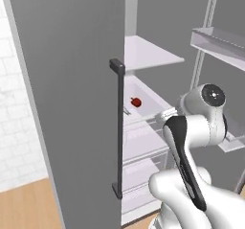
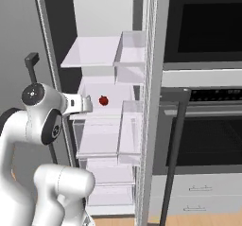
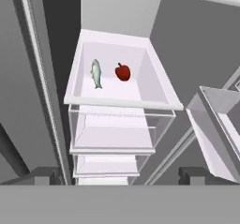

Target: Place one bell pepper and one fish in each tupperware on the nearby counter, to pack two identical lunches.

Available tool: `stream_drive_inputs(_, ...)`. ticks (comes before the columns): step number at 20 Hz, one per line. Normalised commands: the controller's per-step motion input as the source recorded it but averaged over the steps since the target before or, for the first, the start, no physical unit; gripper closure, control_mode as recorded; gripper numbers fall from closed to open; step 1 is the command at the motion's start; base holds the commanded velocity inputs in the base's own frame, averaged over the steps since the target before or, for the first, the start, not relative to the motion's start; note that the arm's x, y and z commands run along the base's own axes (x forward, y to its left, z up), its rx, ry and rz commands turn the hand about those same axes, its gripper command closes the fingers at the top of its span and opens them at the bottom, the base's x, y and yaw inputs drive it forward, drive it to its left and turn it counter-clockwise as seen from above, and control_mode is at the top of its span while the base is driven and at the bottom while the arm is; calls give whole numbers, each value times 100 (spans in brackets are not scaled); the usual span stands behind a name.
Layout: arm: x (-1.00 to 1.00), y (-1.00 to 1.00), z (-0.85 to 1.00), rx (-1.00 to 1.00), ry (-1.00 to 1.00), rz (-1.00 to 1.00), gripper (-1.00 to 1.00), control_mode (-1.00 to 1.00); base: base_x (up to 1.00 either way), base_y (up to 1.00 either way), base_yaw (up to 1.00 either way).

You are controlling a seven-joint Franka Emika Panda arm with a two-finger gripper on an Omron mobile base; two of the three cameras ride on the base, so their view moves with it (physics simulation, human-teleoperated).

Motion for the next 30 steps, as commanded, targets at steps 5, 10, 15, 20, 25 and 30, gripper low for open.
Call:
stream_drive_inputs(5,0,0,0,0,0,0,-100,100,58,-15,0)
stream_drive_inputs(10,26,-42,-39,1,11,4,-100,-100,15,-22,2)
stream_drive_inputs(15,98,-12,-38,5,14,3,-100,-100,0,0,0)
stream_drive_inputs(20,100,25,-11,0,1,0,-100,-100,0,0,0)
stream_drive_inputs(25,95,15,-23,0,-3,0,-100,-100,0,0,0)
stream_drive_inputs(30,66,20,-27,4,-2,0,-100,-100,0,0,0)
